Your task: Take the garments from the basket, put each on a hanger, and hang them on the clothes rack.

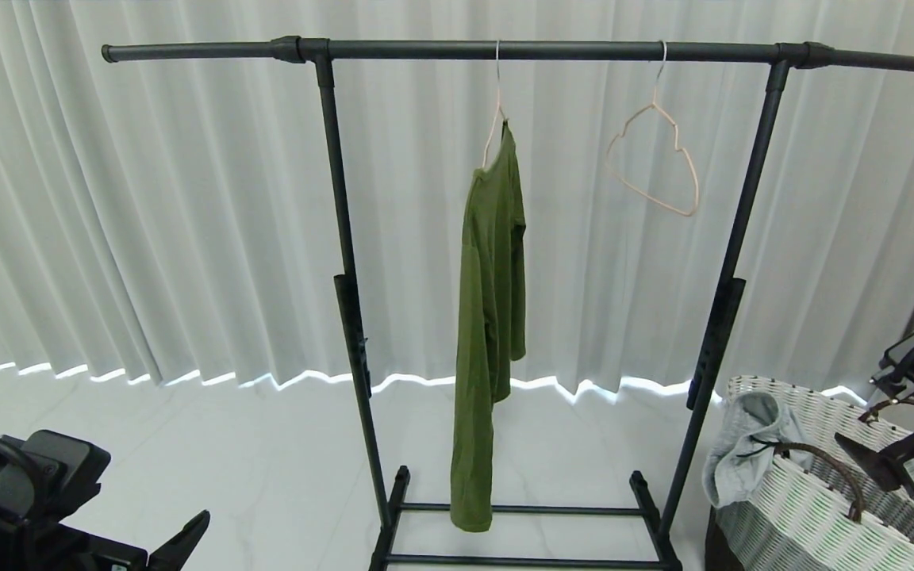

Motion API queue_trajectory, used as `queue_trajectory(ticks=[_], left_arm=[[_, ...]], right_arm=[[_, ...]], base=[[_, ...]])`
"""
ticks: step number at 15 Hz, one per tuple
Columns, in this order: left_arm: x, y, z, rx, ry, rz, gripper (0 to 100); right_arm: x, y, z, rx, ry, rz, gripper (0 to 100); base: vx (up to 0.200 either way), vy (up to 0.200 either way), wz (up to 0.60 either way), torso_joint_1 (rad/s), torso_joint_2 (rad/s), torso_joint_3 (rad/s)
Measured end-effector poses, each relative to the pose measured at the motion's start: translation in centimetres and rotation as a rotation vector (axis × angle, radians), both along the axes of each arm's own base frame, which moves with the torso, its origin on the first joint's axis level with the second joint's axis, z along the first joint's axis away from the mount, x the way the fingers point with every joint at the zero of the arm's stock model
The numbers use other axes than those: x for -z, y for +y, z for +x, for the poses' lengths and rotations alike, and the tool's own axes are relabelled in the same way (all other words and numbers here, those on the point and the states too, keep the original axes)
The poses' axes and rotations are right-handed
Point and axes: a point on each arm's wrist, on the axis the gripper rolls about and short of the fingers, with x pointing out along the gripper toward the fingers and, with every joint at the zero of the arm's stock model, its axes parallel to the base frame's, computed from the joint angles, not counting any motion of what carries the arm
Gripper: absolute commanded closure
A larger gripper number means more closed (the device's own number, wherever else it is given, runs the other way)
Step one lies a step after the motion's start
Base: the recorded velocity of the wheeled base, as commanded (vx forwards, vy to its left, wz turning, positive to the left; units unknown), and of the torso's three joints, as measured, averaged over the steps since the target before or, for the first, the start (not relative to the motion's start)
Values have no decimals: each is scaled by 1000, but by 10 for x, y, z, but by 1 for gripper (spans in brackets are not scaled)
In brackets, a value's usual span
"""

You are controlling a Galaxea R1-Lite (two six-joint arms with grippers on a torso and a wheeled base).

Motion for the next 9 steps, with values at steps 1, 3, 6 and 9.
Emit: queue_trajectory(ticks=[1,3,6,9], left_arm=[[0,0,-1,1,-3,0,0],[1,-1,-3,17,-3,2,0],[5,-4,-10,56,-3,5,0],[6,-5,-13,72,-7,10,0]], right_arm=[[0,-1,0,1,1,-4,0],[1,-1,-1,2,2,-6,0],[1,-1,-1,4,1,-5,0],[1,-1,-1,5,2,-5,0]], base=[[0,0,0,0,0,0],[0,-200,0,-10,17,19],[0,-200,0,5,5,1],[0,-200,0,-2,2,2]])
